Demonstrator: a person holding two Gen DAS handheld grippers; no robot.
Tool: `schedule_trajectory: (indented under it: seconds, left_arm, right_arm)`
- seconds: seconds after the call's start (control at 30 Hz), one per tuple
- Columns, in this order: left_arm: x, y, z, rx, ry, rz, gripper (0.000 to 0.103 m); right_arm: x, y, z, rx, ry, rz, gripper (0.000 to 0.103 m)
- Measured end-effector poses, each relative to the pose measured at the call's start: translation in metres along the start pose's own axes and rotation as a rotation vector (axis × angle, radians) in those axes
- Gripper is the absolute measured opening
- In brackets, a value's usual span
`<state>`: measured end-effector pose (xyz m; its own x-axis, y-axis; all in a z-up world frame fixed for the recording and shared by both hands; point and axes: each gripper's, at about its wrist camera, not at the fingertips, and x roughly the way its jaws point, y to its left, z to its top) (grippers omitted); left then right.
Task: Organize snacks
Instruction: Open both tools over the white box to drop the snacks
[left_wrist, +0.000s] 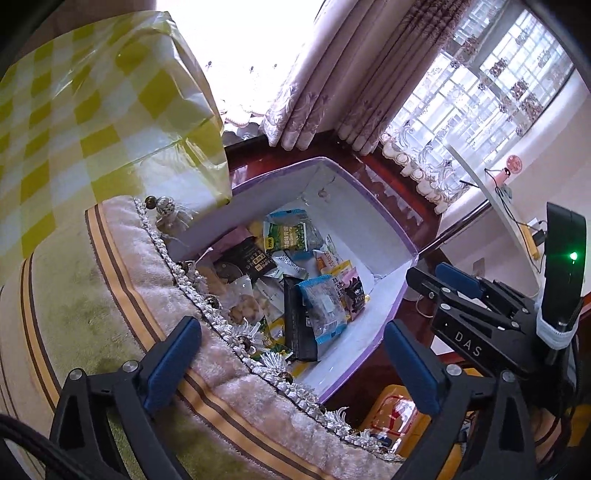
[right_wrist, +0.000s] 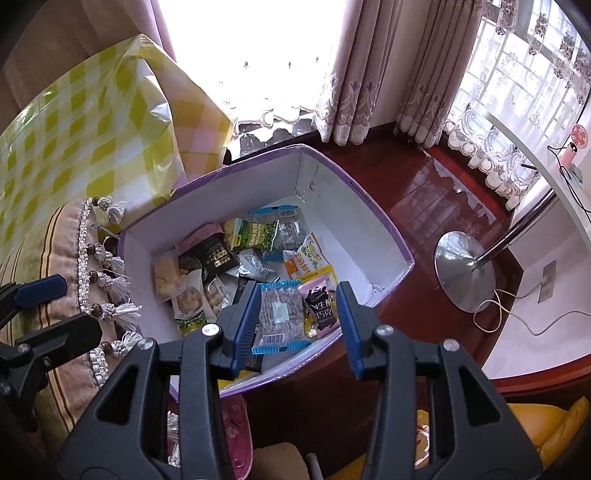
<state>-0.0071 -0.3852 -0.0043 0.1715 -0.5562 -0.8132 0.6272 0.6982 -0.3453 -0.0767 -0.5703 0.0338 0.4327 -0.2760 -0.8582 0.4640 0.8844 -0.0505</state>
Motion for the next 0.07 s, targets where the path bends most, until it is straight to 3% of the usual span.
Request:
schedule_trajectory:
  seconds: [0.07]
  left_arm:
    - [-0.0011,-0.0013,0.0001,0.01,-0.007,-0.003,0.1]
  right_arm:
    - [0.0003,-0.0002,-0.0002,0.001,0.002,0.003,0.046]
